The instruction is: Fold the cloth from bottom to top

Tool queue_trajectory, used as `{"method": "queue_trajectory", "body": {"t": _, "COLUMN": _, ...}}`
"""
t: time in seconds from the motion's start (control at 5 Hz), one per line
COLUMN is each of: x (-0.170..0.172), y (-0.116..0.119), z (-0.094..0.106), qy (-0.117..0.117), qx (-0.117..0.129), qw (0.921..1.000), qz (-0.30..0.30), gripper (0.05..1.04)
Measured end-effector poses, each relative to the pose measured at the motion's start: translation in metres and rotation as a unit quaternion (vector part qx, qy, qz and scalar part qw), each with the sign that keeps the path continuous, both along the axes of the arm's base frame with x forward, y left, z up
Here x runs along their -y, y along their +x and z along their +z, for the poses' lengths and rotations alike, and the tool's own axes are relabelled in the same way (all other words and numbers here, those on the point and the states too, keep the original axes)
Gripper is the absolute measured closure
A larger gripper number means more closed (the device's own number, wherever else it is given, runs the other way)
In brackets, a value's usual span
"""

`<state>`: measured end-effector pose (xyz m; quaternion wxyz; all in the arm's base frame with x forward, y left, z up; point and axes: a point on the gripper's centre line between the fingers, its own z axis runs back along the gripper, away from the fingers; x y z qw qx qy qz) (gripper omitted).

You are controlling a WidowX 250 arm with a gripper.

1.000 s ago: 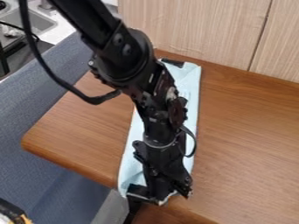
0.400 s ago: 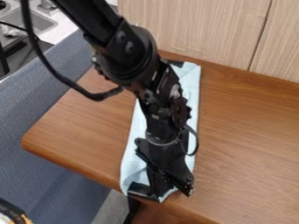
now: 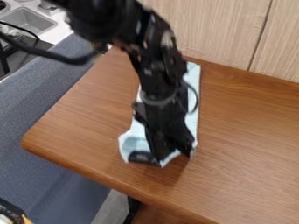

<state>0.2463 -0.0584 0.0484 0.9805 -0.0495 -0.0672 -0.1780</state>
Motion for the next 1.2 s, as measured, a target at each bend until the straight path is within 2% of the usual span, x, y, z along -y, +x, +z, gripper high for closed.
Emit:
{"method": "queue_trajectory", "body": {"t": 0.2, "x": -0.012, "y": 0.021, "z": 0.023, "qy": -0.015, "qx": 0.014, "qw": 0.9994, "qz": 0.027, "gripper": 1.025}}
{"method": "queue_trajectory", "body": {"t": 0.4, "x": -0.025, "y": 0.054, "z": 0.037, "qy": -0.024, "qx": 0.030, "qw": 0.9983, "qz": 0.043, "gripper": 1.025}}
{"method": "queue_trajectory", "body": {"t": 0.8, "x": -0.029, "y": 0.115, "z": 0.014, "qy": -0.007, "qx": 0.018, "qw": 0.9986, "qz": 0.049, "gripper": 1.025}}
{"method": "queue_trajectory", "body": {"t": 1.0, "x": -0.029, "y": 0.144, "z": -0.016, "qy": -0.004, "qx": 0.002, "qw": 0.9987, "qz": 0.051, "gripper": 1.026}}
{"method": "queue_trajectory", "body": {"t": 1.2, "x": -0.032, "y": 0.157, "z": -0.029, "qy": 0.008, "qx": -0.004, "qw": 0.9983, "qz": 0.057, "gripper": 1.027}}
